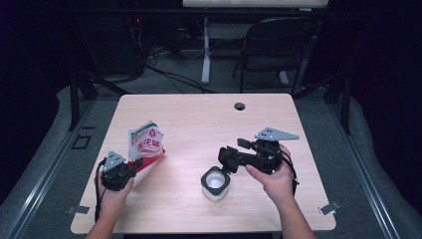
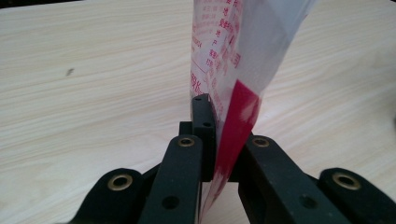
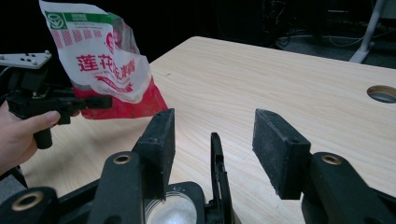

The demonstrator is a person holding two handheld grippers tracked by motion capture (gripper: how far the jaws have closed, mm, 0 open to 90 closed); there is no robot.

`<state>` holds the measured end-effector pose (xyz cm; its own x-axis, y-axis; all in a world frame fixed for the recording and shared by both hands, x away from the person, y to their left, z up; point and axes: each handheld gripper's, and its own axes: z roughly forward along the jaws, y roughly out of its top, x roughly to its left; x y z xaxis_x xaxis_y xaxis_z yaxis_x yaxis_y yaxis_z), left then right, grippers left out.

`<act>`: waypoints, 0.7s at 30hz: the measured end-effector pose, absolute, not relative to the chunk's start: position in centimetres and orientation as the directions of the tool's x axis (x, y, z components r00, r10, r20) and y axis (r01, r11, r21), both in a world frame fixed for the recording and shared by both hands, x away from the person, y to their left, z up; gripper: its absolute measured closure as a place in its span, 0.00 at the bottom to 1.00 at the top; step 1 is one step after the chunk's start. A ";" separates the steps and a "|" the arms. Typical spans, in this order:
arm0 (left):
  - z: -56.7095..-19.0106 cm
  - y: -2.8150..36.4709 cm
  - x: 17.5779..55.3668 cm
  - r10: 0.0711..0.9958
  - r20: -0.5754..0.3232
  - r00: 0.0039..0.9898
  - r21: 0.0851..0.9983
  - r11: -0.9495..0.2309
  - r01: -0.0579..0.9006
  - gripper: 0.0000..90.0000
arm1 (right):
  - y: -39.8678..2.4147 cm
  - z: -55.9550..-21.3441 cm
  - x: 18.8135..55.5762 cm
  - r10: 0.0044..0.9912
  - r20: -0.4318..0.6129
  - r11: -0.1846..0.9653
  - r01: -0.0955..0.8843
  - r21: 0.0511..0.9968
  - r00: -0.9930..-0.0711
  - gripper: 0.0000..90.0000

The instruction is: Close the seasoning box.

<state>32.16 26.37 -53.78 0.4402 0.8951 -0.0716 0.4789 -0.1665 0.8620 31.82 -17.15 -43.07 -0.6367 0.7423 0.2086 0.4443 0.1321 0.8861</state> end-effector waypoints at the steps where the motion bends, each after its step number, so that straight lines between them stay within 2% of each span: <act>1: -53.8 26.6 32.2 0.899 -0.071 0.432 0.861 -0.163 0.481 0.98 | -17.2 -43.1 31.8 0.744 0.211 0.130 0.447 0.885 -0.634 0.55; 11: -54.0 28.4 32.4 0.938 -0.079 0.339 0.862 -0.106 0.496 0.98 | -17.4 -43.3 32.0 0.747 0.214 0.129 0.453 0.882 -0.629 0.55; 21: -54.4 28.5 32.5 0.941 -0.044 0.335 0.850 -0.141 0.508 0.97 | -17.1 -43.5 32.1 0.750 0.202 0.144 0.454 0.879 -0.629 0.53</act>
